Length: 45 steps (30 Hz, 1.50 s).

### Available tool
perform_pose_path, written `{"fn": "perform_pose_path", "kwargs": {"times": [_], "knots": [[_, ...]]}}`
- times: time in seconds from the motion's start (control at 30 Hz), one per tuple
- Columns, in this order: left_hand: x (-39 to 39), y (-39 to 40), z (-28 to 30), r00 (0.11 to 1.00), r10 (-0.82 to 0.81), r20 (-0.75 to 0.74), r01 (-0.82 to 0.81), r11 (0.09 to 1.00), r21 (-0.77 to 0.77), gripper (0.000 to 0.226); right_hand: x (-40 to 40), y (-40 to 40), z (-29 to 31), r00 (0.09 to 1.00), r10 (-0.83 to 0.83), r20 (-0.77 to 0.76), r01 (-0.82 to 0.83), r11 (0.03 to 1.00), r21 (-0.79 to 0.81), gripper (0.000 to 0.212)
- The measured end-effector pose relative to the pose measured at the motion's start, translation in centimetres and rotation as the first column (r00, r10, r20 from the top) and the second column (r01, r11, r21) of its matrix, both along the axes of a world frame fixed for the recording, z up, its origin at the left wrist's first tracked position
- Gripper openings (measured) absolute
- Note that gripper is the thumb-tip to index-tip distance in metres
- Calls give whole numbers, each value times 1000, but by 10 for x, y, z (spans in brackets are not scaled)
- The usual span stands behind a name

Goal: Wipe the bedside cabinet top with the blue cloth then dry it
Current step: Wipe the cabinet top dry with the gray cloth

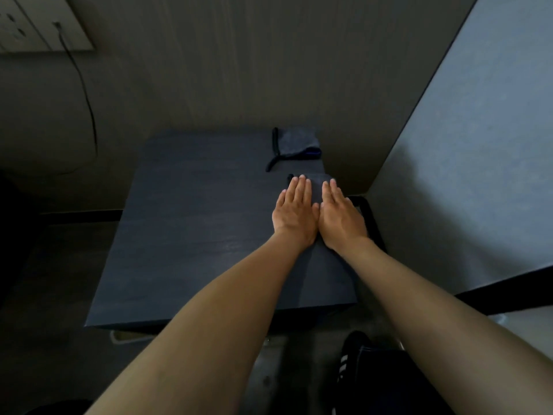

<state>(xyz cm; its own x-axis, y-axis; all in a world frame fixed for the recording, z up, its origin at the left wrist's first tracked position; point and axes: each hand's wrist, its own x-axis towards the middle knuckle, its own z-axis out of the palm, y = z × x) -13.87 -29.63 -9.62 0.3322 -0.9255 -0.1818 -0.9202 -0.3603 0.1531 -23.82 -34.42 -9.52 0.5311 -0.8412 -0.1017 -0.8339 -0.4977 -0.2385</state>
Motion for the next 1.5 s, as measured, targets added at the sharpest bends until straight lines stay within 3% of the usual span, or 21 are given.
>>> {"fn": "perform_pose_path", "kwargs": {"times": [0.1, 0.37, 0.5, 1.23, 1.33, 1.43, 1.5], "knots": [[-13, -8, -2, 1000, -4, -30, 4, 1000, -17, 62, -13, -3, 4, 998, -67, -1, 67, 997, 28, 60], [-3, 1, -3, 997, -32, -67, 30, 999, -39, 61, -3, -4, 7, 998, -21, -62, 26, 997, 79, 64], [19, 17, -8, 997, -25, -78, 21, 999, -49, 60, 18, 9, 3, 994, 30, -101, -31, 999, -10, 64], [236, 182, -16, 959, 279, 46, -278, 960, -23, 59, 255, 153, -7, 946, 320, 43, -318, 947, -47, 65], [253, 195, -17, 965, 242, 102, -243, 970, -4, 58, 274, 163, -8, 935, 351, 40, -349, 936, -50, 65], [272, 200, -27, 952, 291, 93, -290, 957, -19, 75, 288, 168, -10, 926, 374, 51, -372, 927, -51, 65], [282, 197, -29, 944, 327, 54, -327, 945, -7, 75, 296, 166, -10, 921, 384, 64, -382, 923, -40, 65]]}}
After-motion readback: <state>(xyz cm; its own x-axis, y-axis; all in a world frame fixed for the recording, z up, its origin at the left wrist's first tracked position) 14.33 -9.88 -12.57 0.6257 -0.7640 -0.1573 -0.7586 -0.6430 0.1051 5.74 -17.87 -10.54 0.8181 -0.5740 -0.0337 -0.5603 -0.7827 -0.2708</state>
